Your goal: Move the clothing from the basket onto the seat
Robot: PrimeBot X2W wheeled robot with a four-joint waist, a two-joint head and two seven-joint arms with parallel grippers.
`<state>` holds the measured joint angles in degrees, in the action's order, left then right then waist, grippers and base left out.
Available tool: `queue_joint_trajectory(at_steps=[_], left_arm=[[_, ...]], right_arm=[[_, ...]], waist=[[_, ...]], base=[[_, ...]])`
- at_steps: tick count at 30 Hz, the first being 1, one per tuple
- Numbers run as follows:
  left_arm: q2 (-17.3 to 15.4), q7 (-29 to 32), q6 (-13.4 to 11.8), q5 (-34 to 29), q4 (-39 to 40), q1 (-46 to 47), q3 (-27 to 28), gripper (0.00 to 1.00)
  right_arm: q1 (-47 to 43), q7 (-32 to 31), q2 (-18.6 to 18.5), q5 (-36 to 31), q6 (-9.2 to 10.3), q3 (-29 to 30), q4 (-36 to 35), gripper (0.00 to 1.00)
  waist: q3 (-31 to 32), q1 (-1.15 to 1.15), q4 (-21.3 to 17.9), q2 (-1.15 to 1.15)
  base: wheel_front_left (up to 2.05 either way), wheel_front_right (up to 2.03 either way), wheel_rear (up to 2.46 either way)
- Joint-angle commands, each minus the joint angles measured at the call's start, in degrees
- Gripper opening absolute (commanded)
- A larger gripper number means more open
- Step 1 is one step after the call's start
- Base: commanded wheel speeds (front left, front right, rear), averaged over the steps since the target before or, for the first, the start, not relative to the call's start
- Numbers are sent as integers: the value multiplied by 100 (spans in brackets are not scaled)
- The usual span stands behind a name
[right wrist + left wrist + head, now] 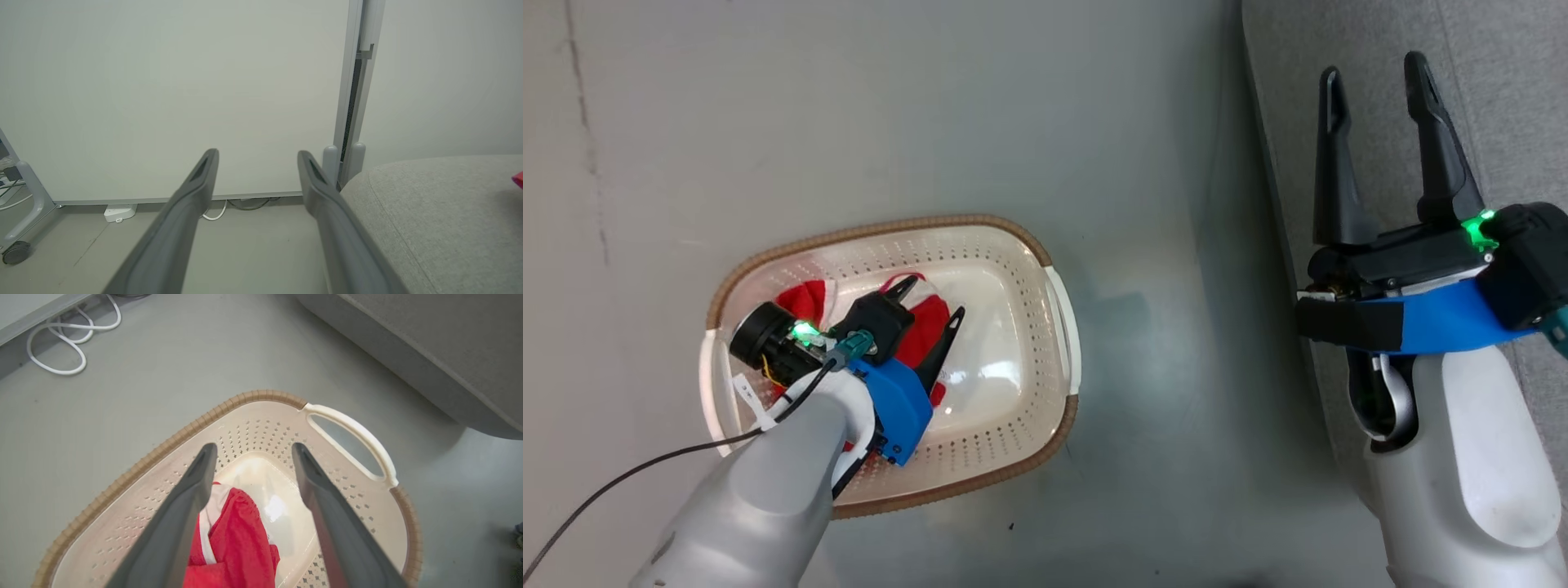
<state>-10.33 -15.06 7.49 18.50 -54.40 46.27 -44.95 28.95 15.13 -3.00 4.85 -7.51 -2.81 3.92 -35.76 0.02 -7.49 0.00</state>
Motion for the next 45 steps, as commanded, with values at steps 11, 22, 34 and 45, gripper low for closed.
queue_joint_trajectory(at_steps=[11,22,34,45], left_arm=[[-62,195,-4,188,-1187,772,-1135,100],[-176,471,-4,96,-1717,1242,-1813,100],[-200,571,-65,119,-1895,1621,-1999,100],[-178,733,-194,14,-1944,1720,-2212,0]], right_arm=[[510,3,20,28,4,-18,-216,100],[721,3,20,88,4,22,-411,100],[740,3,19,144,4,105,-489,100],[701,3,20,141,4,188,-526,100]], waist=[[-1354,-2,-273,0],[-2056,-2,-407,0],[-2369,-2,-432,0],[-2462,-2,-424,0]], base=[[0,0,0],[0,0,0],[0,0,0],[0,0,0]])
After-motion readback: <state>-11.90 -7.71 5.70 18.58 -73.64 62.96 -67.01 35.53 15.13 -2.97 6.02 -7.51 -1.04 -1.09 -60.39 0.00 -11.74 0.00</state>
